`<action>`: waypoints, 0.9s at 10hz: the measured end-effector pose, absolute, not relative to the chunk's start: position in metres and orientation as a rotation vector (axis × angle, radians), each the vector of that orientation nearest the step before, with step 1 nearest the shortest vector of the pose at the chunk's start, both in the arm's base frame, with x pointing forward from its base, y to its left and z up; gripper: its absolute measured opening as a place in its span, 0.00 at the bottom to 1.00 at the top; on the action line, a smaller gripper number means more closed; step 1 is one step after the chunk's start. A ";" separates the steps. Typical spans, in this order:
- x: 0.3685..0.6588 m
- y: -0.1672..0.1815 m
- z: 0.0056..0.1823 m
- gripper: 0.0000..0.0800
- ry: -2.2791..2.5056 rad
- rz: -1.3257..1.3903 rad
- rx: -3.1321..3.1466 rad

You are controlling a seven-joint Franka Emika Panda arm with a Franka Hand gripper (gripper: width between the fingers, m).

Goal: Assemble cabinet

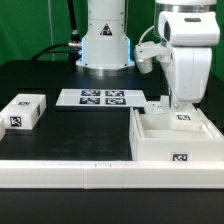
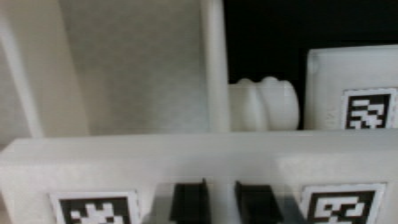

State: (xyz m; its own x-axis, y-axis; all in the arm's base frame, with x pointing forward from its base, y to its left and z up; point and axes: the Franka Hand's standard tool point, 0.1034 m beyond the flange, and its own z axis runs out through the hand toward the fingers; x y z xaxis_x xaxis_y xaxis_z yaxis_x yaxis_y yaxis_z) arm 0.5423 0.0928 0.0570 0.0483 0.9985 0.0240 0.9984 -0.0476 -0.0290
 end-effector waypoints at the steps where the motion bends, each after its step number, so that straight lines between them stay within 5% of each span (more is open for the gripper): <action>1: 0.554 0.093 0.059 0.09 -2.142 -0.006 -2.251; 6: 0.576 0.096 0.055 0.09 -2.132 -0.026 -2.257; 7: 0.576 0.096 0.055 0.22 -2.131 -0.026 -2.258; 8: 0.576 0.095 0.055 0.22 -2.131 -0.026 -2.258; 9: 0.576 0.095 0.055 0.39 -2.131 -0.026 -2.258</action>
Offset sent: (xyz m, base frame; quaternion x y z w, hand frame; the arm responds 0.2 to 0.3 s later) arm 0.0331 0.0132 -0.0036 -0.0082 0.0364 -0.0067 0.9993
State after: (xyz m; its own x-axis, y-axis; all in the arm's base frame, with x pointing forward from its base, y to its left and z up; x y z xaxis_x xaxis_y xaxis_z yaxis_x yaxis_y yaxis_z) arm 0.5759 0.0954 0.0549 0.0579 0.9976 0.0371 0.9982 -0.0574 -0.0154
